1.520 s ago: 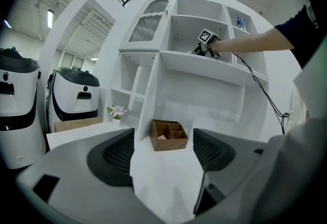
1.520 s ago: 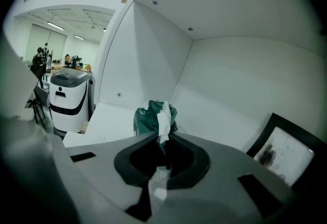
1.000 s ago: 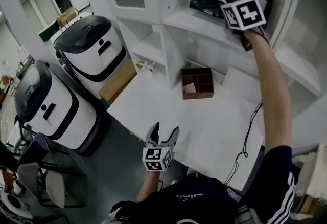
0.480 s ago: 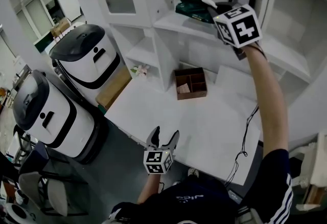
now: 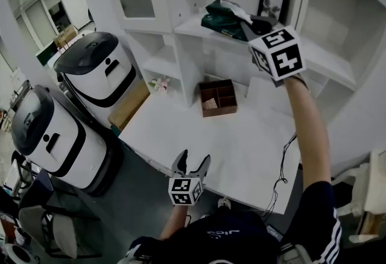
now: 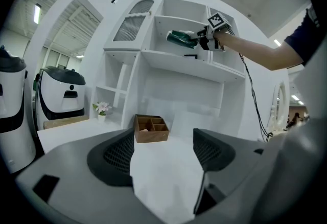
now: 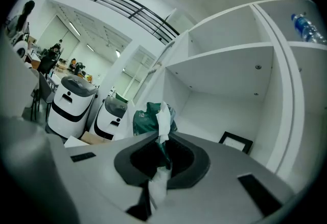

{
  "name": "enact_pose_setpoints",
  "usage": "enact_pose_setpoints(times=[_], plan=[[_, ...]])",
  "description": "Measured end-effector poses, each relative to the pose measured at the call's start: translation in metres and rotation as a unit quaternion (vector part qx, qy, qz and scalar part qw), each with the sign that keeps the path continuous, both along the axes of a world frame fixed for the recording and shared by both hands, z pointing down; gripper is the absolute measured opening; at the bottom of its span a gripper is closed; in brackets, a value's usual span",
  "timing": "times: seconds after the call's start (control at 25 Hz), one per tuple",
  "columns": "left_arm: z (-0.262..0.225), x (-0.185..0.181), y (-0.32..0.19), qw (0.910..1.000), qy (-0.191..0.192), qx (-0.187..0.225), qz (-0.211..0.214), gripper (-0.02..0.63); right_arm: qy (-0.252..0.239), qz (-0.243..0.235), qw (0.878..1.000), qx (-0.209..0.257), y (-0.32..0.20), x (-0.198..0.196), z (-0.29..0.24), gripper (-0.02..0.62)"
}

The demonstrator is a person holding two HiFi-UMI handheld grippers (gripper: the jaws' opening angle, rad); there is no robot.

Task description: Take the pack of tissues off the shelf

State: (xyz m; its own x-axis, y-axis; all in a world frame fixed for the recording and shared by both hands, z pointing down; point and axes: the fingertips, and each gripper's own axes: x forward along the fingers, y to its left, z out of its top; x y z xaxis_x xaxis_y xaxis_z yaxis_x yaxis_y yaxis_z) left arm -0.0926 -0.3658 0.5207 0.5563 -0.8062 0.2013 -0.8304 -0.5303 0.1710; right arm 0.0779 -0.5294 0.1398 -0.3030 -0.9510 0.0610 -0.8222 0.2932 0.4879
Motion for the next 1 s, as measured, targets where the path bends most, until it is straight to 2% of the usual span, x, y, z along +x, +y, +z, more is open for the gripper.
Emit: enact_pose_setpoints(times=[0.64, 1.0], plan=[[-0.001, 0.011, 0.014, 0.9997, -0.001, 0.005, 0.023, 0.342, -0.031, 0.003, 0.999, 0.019, 0.073, 0.008, 0.041, 0.02], [-0.007, 0.022, 0.019, 0.9993, 0.004, 0.017, 0.034, 0.342, -0.052, 0.015, 0.999, 0.008, 0.102, 0.014, 0.076, 0.02]])
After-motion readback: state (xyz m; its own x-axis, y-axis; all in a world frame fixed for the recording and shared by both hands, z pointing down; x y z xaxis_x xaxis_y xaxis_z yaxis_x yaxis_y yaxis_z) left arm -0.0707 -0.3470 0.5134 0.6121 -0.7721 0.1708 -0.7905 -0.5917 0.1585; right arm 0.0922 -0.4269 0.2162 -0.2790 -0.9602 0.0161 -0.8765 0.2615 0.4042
